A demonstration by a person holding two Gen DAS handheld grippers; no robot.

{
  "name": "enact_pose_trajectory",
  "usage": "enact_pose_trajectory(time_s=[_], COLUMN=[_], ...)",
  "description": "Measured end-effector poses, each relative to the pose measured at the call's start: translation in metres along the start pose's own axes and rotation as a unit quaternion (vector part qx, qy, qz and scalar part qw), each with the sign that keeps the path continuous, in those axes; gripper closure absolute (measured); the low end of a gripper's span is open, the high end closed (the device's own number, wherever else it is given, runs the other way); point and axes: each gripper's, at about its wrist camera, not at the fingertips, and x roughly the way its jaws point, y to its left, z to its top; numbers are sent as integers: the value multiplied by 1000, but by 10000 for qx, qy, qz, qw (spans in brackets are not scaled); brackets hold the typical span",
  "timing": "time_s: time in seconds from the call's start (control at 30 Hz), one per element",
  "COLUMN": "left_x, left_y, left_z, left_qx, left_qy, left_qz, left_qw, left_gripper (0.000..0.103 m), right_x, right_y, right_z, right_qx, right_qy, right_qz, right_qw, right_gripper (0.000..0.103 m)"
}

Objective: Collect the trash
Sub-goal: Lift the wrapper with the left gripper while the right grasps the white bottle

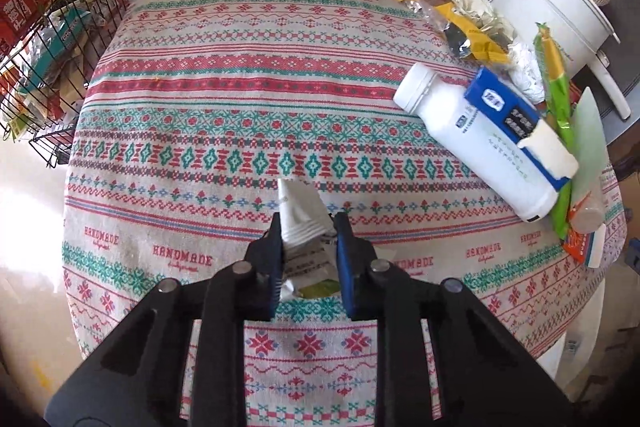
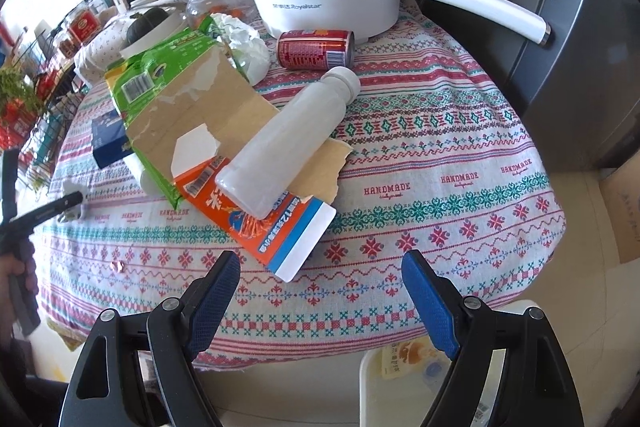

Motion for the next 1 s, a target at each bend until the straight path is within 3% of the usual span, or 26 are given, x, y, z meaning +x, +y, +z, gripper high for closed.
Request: enact_pose_trajectory(time_s=[0.3, 0.47, 0.7, 0.87, 1.0], left_x=[-56, -64, -67, -73, -85], left_y=[-35, -50, -56, -55, -59], left_z=[-6, -7, -7, -9, -12], left_qx=[177, 359, 419, 400, 426], left_qy=[-575, -675, -699, -805, -974], left_qz=[-574, -664, -667, -629, -636], left_qw=[9965, 9949, 9944, 9940, 9923], left_gripper=[78, 78, 78, 78, 78], right_x=[33, 72, 111, 106, 76], right_y=[-9, -2, 11, 18, 12], right_z=[49, 66, 76, 81, 79], right_qx=[701, 860, 1038, 940, 917], right_qy=[-9, 260, 673, 545, 187], right_qz=[728, 819, 996, 881, 882], right_qw=[9949, 9926, 9873, 9902, 9917], right_gripper=[19, 34, 39, 45, 50])
